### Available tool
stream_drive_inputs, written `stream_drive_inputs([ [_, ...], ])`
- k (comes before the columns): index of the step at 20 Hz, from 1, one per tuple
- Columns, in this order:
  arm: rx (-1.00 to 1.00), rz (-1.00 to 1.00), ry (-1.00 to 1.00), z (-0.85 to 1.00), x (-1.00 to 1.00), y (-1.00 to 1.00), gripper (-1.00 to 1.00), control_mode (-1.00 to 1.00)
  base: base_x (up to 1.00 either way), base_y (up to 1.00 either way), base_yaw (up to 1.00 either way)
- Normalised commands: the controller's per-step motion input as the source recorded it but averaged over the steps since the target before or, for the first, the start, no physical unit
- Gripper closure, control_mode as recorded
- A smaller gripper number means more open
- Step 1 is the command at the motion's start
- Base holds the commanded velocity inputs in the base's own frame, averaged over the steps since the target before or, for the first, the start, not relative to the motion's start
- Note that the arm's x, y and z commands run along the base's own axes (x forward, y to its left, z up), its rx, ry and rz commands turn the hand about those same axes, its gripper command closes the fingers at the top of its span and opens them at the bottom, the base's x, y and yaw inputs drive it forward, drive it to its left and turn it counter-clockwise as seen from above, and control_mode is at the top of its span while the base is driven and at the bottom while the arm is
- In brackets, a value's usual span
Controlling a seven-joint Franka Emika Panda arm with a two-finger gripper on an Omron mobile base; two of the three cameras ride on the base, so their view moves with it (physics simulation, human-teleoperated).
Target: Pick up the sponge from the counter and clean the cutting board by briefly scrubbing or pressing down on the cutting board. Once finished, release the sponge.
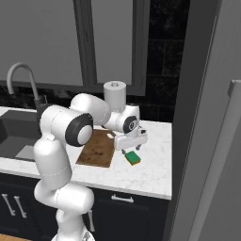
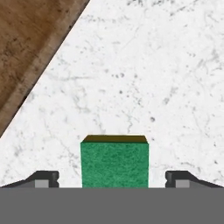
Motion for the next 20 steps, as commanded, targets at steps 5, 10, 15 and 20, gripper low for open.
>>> stream_drive_inputs([
  [5,-0.01,0.00,0.00,0.05,-0.05,0.00,-1.00,-1.00,0.00,0.00,0.00],
  [10,0.00,0.00,-0.06,0.47,-0.37,0.02,-1.00,-1.00,0.00,0.00,0.00],
  [15,0.00,0.00,-0.15,0.60,-0.52,0.02,-1.00,-1.00,0.00,0.00,0.00],
  [20,0.00,0.00,-0.14,0.48,-0.41,0.06,-1.00,-1.00,0.00,0.00,0.00],
])
